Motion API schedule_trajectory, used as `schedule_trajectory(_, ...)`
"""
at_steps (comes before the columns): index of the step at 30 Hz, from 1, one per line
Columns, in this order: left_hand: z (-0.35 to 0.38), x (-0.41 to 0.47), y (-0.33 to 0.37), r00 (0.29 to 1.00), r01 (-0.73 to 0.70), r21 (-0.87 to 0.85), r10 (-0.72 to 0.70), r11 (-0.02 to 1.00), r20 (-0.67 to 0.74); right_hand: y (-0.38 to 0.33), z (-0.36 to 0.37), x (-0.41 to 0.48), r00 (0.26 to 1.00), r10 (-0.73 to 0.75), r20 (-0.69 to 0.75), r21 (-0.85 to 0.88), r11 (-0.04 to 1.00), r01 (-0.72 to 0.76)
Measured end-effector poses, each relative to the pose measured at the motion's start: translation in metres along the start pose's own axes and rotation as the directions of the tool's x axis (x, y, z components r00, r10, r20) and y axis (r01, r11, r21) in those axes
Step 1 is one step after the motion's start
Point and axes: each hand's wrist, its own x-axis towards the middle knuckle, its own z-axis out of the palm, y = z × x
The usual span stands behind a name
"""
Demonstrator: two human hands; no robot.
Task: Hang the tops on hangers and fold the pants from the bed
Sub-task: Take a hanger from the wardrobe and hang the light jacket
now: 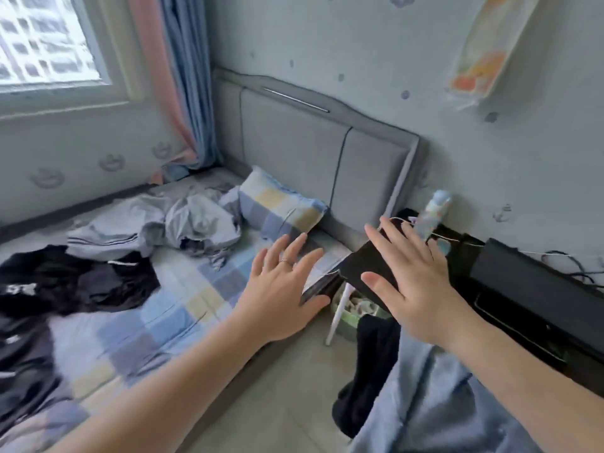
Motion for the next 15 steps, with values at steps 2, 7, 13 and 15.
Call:
schedule_trajectory(2, 0.004, -0.023, -0.037, 0.994, 0.107, 0.0, -0.107, 0.994, 0.0, -0.023, 0.03, 0.021, 0.996, -0.054, 0.068, 0.035, 0.998, 0.052)
schedule_trajectory(7, 0.01, -0.074, -0.116, 0.937, 0.348, 0.038, -0.349, 0.937, 0.011, -0.074, 0.096, 0.07, 0.952, -0.216, 0.217, 0.084, 0.976, 0.202)
schedule_trajectory(13, 0.019, -0.093, -0.197, 0.819, 0.573, 0.045, -0.574, 0.818, 0.0, -0.121, 0.166, 0.151, 0.895, -0.326, 0.305, 0.126, 0.945, 0.301)
schedule_trajectory(15, 0.021, -0.09, -0.222, 0.782, 0.623, 0.049, -0.624, 0.781, 0.002, -0.133, 0.187, 0.18, 0.875, -0.356, 0.328, 0.15, 0.934, 0.324)
